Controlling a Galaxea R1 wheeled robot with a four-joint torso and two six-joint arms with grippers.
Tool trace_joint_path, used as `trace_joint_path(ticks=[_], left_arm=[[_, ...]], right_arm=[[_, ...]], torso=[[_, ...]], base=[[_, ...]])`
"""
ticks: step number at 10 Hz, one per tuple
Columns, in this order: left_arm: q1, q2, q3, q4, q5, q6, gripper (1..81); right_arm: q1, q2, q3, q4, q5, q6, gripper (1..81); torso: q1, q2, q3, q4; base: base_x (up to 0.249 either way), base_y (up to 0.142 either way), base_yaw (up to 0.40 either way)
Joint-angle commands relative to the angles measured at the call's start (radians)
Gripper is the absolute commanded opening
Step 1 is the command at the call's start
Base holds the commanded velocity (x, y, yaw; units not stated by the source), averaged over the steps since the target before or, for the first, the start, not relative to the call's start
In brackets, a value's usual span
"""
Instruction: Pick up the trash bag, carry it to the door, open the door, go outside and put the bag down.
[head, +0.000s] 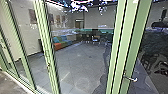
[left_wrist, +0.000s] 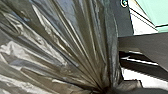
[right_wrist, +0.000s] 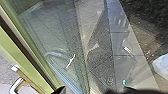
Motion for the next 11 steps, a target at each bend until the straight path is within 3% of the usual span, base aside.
trace_joint_path(ticks=[1, 2, 4, 5, 6, 7, 11], left_arm=[[-0.041, 0.007, 0.007, 0.001, 0.078, 0.002, 1.0], [-0.041, 0.007, 0.008, 0.001, 0.078, 0.002, 1.0], [-0.040, 0.004, 0.007, 0.001, 0.078, 0.002, 1.0], [-0.040, 0.004, 0.008, 0.000, 0.078, 0.002, 1.0], [-0.040, 0.002, 0.007, 0.000, 0.078, 0.002, 1.0], [-0.040, 0.002, 0.007, -0.002, 0.078, 0.002, 1.0], [-0.040, 0.001, 0.007, -0.008, 0.080, 0.002, 1.0]], right_arm=[[0.141, -0.048, -0.064, -0.110, -0.033, -0.032, 81.1], [0.137, -0.050, -0.069, -0.108, -0.033, -0.045, 81.1], [0.125, -0.051, -0.090, -0.110, -0.033, -0.055, 81.1], [0.110, -0.051, -0.104, -0.108, -0.032, -0.072, 81.1], [0.093, -0.050, -0.140, -0.108, -0.030, -0.097, 81.1], [0.090, -0.050, -0.183, -0.105, -0.018, -0.130, 81.1], [0.120, -0.017, -0.328, -0.105, -0.009, -0.247, 81.1]], torso=[[0.000, 0.000, 0.000, -0.052], [0.000, 0.000, 0.003, -0.062], [0.000, 0.000, 0.032, -0.104], [0.000, 0.000, 0.015, -0.071], [0.000, 0.000, 0.019, -0.089], [-0.001, 0.000, 0.021, -0.098], [-0.002, -0.001, 0.021, -0.098]], base=[[0.000, 0.000, 0.000], [0.000, 0.000, 0.000], [0.000, 0.000, 0.000], [0.000, 0.000, 0.000], [0.000, 0.000, 0.000], [0.000, 0.000, 0.000], [0.000, 0.000, 0.000]])
